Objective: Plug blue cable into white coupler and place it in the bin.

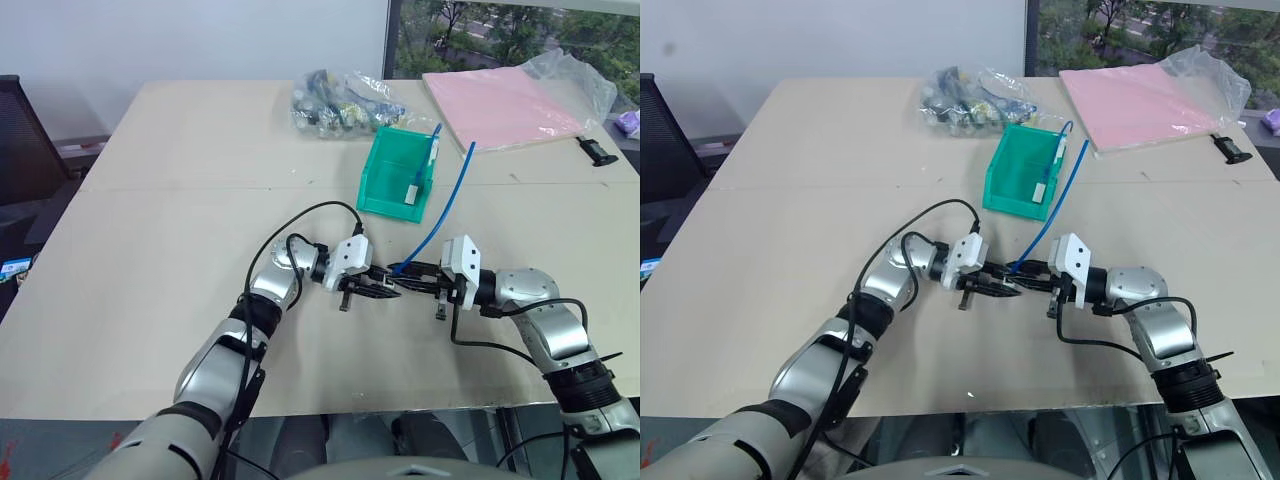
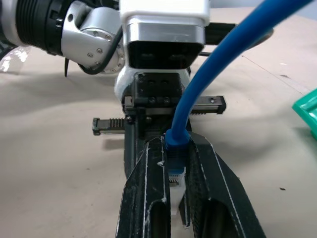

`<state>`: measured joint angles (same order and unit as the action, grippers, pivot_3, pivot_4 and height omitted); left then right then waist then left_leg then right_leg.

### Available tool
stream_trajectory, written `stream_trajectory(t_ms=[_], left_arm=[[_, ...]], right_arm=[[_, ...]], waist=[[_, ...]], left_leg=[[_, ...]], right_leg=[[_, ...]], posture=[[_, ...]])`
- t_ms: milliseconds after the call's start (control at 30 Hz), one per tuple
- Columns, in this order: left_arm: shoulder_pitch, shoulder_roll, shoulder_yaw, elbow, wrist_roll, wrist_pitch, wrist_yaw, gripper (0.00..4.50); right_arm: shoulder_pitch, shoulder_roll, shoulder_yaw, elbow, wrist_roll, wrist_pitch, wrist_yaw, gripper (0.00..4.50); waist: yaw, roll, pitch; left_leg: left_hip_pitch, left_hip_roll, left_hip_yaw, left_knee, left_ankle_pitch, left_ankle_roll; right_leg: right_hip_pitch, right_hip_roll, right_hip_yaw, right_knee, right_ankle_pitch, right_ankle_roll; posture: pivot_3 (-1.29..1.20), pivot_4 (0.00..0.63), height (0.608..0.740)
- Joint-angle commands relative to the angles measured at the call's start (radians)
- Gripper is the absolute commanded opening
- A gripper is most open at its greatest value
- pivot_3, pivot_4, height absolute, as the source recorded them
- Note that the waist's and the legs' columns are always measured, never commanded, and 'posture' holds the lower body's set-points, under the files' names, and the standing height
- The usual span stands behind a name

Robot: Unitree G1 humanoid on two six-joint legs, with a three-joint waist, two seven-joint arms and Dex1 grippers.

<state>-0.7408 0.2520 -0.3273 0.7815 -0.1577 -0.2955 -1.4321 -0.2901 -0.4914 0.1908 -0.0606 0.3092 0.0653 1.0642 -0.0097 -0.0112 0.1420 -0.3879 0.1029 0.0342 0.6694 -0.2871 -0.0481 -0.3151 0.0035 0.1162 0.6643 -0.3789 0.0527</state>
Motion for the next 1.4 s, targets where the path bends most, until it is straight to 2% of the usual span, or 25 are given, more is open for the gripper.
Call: stream_trajectory(t_ms=[33, 333, 667, 767, 933, 1000, 1133, 1200, 1233, 1300, 1333, 1367, 1400], left_arm=[[0.009, -0.013, -0.011, 0.032, 0.039, -0.018, -0.009, 0.61], [0.012, -0.021, -0.001, 0.030, 0.048, -0.025, -0.023, 0.61], [0.014, -0.027, 0.010, 0.030, 0.059, -0.024, -0.022, 0.61], [0.020, -0.028, 0.014, 0.025, 0.062, -0.022, -0.023, 0.61], [0.032, -0.031, 0.018, 0.021, 0.069, -0.024, -0.022, 0.61], [0.034, -0.033, 0.022, 0.018, 0.069, -0.021, -0.021, 0.61], [0.045, -0.028, 0.023, 0.001, 0.070, 0.014, -0.022, 0.61], [0.063, -0.014, 0.022, -0.041, 0.068, 0.053, -0.016, 1.63], [0.071, -0.010, 0.024, -0.059, 0.070, 0.058, -0.002, 1.92], [0.103, 0.010, 0.041, -0.146, 0.065, 0.094, 0.047, 3.03], [0.135, 0.030, 0.061, -0.232, 0.056, 0.132, 0.084, 3.27], [0.172, 0.050, 0.083, -0.325, 0.045, 0.172, 0.123, 3.75], [0.213, 0.066, 0.108, -0.426, 0.026, 0.223, 0.161, 3.75]], right_arm=[[-0.001, -0.019, 0.012, 0.006, -0.045, -0.048, 0.012, 0.00], [-0.029, -0.014, 0.068, 0.076, -0.130, -0.069, -0.005, 0.00], [0.009, -0.119, 0.225, 0.109, -0.242, 0.135, 0.049, 0.00], [0.008, -0.090, 0.178, 0.092, -0.190, 0.141, 0.011, 0.00], [-0.047, 0.068, -0.010, 0.027, 0.018, 0.125, -0.089, 0.00], [-0.072, 0.084, -0.063, -0.026, 0.100, 0.159, -0.071, 0.00], [-0.093, 0.063, -0.068, -0.026, 0.081, 0.153, -0.051, 0.00], [-0.099, 0.061, -0.063, -0.013, 0.072, 0.147, -0.048, 0.00], [-0.101, 0.060, -0.061, -0.008, 0.066, 0.144, -0.047, 0.00], [-0.104, 0.052, -0.064, -0.004, 0.066, 0.143, -0.041, 0.00], [-0.110, 0.045, -0.076, -0.003, 0.072, 0.149, -0.042, 0.00], [-0.113, 0.038, -0.087, -0.004, 0.076, 0.156, -0.044, 0.00], [-0.117, 0.031, -0.097, -0.009, 0.083, 0.167, -0.044, 0.00]], waist=[[0.000, 0.000, 0.000], [-0.001, 0.000, 0.000], [-0.002, -0.002, -0.012], [-0.001, -0.003, -0.018], [-0.007, -0.004, -0.018], [-0.009, -0.002, -0.016], [-0.007, -0.001, -0.012], [-0.007, -0.001, -0.012], [-0.007, 0.000, -0.012], [-0.007, 0.000, -0.012], [-0.007, 0.000, -0.012], [-0.007, 0.000, -0.012], [-0.012, 0.001, -0.011]], left_leg=[[0.000, 0.000, 0.000, 0.000, 0.000, 0.000], [0.004, 0.000, -0.002, 0.000, 0.000, 0.000], [0.008, 0.000, -0.002, 0.000, 0.000, 0.000], [0.008, 0.000, -0.002, 0.000, 0.000, 0.000], [0.007, 0.000, -0.003, -0.001, 0.000, 0.000], [0.007, 0.000, -0.003, -0.001, 0.000, 0.000], [0.005, 0.000, -0.003, 0.000, 0.000, 0.000], [0.004, 0.000, -0.003, -0.001, 0.000, 0.000], [0.004, 0.000, -0.003, -0.001, 0.000, 0.000], [0.004, 0.000, -0.003, -0.001, 0.000, 0.000], [0.005, 0.000, -0.003, -0.001, 0.000, 0.000], [0.004, 0.000, -0.003, -0.001, 0.000, 0.000], [0.004, 0.001, -0.003, -0.001, 0.000, 0.000]], right_leg=[[0.000, 0.000, 0.000, 0.000, 0.000, 0.000], [0.005, -0.001, -0.002, -0.001, 0.000, 0.000], [0.008, 0.000, -0.002, 0.000, 0.000, 0.000], [0.008, 0.000, -0.003, 0.000, 0.000, 0.000], [0.008, 0.000, -0.002, 0.000, 0.000, 0.000], [0.007, 0.001, -0.001, 0.000, 0.000, 0.000], [0.006, 0.001, -0.001, 0.001, 0.000, 0.000], [0.005, 0.001, -0.002, 0.000, 0.000, 0.000], [0.005, 0.001, -0.002, 0.000, 0.000, 0.000], [0.005, 0.001, -0.002, 0.000, 0.000, 0.000], [0.004, 0.001, -0.002, -0.001, 0.000, 0.000], [0.004, 0.001, -0.002, -0.001, 0.000, 0.000], [0.004, 0.001, -0.002, -0.001, 0.000, 0.000]], posture=[[0.00, 0.150, 0.740], [0.00, 0.150, 0.740], [0.00, 0.150, 0.740], [0.00, 0.150, 0.740], [0.00, 0.150, 0.740], [0.00, 0.150, 0.740], [0.00, 0.150, 0.740], [0.00, 0.150, 0.740], [0.00, 0.150, 0.740], [0.00, 0.150, 0.740], [0.00, 0.150, 0.740], [0.00, 0.150, 0.740], [0.00, 0.150, 0.740]])
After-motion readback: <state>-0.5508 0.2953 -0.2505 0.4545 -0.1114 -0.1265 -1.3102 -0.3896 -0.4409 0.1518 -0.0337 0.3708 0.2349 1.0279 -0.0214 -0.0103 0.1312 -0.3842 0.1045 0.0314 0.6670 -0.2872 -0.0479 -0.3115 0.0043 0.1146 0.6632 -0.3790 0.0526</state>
